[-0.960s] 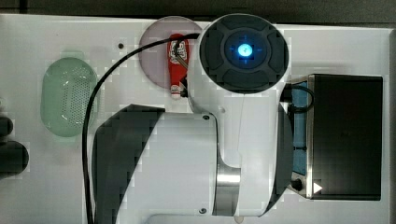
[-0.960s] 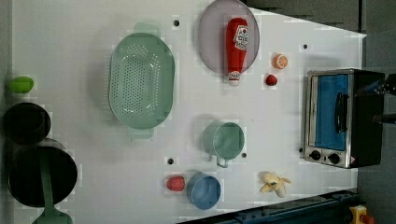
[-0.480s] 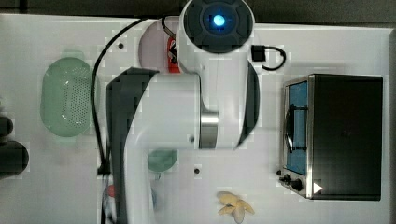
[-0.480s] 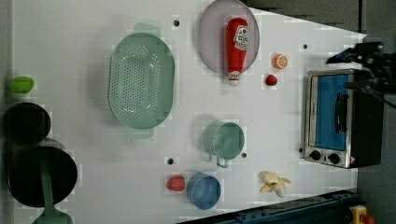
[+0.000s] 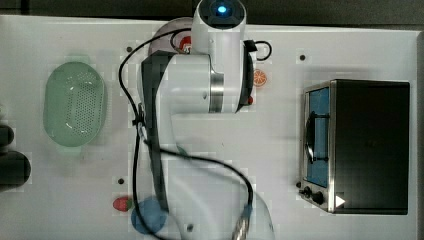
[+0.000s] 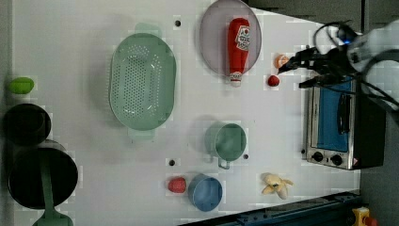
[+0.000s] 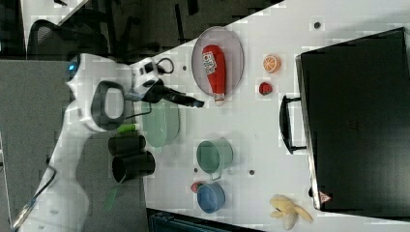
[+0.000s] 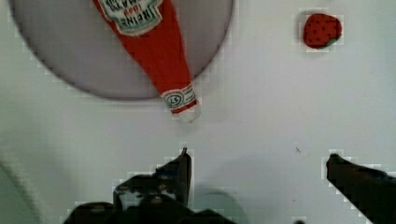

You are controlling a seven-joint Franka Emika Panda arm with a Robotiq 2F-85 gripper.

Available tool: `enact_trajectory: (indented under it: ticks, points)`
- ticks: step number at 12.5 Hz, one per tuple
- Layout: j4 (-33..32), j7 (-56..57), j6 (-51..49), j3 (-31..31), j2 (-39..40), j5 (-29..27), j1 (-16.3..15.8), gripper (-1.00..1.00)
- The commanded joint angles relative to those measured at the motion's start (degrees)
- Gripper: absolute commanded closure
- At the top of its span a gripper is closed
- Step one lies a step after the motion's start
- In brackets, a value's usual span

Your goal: Pick ketchup from plate and place it on table.

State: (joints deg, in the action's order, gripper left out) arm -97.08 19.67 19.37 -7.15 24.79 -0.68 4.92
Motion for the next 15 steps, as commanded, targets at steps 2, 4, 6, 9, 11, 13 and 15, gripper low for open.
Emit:
enact_trajectory:
  ticks: [2, 4, 6, 9, 11, 13, 15]
  points:
    - [7.9, 10.3, 2.9, -0.8, 4.9, 4.5, -2.5, -1.0]
    - [10.4, 10.7, 6.3, -0.8, 8.9, 5.9, -3.6, -1.0]
    - [11.7, 10.7, 9.8, -0.8, 12.6, 6.8, -4.6, -1.0]
    - [12.0, 10.7, 15.2, -0.7, 16.6, 9.3, -5.0, -1.0]
    - [12.0, 10.7, 18.4, -0.6, 18.4, 9.3, -5.0, -1.0]
    - [12.0, 10.7, 19.9, -0.6, 20.3, 9.6, -5.0, -1.0]
    - [12.0, 10.7, 22.6, -0.6, 21.9, 10.0, -5.0, -1.0]
